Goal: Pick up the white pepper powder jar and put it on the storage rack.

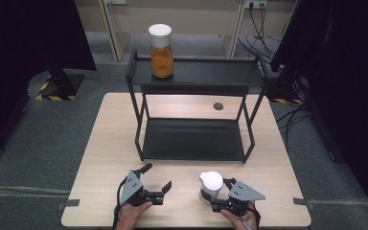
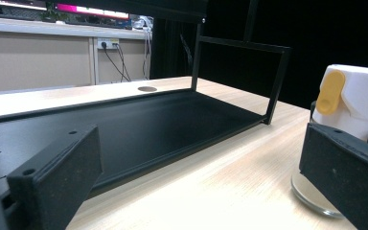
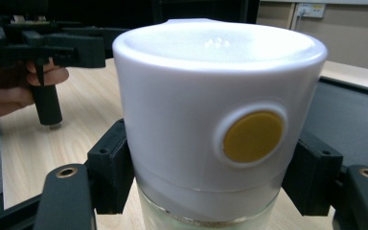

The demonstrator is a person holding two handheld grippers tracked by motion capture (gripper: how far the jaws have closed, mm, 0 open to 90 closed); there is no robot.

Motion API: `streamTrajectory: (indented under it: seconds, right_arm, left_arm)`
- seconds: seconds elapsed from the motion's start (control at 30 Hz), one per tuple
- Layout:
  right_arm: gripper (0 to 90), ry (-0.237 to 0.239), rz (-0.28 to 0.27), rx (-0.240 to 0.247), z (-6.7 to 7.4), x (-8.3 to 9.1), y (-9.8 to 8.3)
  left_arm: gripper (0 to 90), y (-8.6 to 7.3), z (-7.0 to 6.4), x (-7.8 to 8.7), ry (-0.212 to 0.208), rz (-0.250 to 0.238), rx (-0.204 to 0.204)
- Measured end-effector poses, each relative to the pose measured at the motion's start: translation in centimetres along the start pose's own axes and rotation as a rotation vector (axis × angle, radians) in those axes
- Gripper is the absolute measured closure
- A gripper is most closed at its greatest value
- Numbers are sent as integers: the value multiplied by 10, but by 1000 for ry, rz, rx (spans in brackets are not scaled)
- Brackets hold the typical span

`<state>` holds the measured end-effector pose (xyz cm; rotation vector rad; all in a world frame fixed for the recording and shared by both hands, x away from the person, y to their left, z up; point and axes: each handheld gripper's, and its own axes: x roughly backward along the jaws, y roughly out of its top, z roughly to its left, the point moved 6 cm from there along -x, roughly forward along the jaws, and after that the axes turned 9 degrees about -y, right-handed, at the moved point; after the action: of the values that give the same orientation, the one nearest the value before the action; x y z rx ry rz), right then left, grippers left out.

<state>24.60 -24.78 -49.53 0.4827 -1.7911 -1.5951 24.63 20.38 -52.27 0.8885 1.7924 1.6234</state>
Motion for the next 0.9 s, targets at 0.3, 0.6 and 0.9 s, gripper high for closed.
streamTrajectory:
  seconds: [0.3, 0.6, 0.9]
  right_arm:
    - [305, -6, -36, -14, -8, 6, 16]
    - [306, 18, -58, -16, -16, 1, 42]
    - [305, 21, -73, -8, -21, -1, 66]
  left_arm:
    - [4, 0, 0, -1, 0, 5, 2]
    - [4, 0, 1, 0, 2, 4, 3]
    - [4, 0, 1, 0, 1, 5, 2]
